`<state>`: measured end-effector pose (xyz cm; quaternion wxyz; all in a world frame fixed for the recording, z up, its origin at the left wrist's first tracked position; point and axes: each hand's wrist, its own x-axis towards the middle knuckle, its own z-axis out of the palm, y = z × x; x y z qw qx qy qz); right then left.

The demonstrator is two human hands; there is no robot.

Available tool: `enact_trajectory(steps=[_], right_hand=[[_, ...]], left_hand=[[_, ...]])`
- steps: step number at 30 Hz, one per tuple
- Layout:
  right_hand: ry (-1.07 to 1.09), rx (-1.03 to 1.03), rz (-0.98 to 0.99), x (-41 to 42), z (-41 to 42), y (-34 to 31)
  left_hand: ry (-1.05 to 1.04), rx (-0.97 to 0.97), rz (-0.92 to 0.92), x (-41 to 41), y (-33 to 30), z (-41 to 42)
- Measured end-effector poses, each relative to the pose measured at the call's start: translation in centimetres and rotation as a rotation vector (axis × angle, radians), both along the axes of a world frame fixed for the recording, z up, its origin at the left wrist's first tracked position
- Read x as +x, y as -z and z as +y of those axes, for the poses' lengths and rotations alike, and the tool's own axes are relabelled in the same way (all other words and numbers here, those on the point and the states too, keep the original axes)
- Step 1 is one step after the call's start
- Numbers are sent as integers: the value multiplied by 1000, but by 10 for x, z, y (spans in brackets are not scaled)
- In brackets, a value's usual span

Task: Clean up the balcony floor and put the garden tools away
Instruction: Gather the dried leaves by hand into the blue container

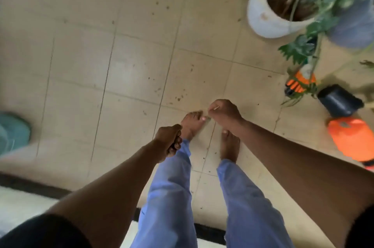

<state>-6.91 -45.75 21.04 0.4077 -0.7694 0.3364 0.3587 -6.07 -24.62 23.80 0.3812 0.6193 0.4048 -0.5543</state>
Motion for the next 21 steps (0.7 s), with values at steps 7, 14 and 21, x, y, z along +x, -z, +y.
enact_trajectory(steps=[7,14,21], right_hand=[[-457,-110,-38,3,15,-3],[-637,-106,-47,-60,33,10],[-822,-114,132,-130,32,83]], left_hand=[[-385,67,-186,-52,-9,-3],[-824,96,-183,-110,15,-22],[-899,17,39,-188,29,-20]])
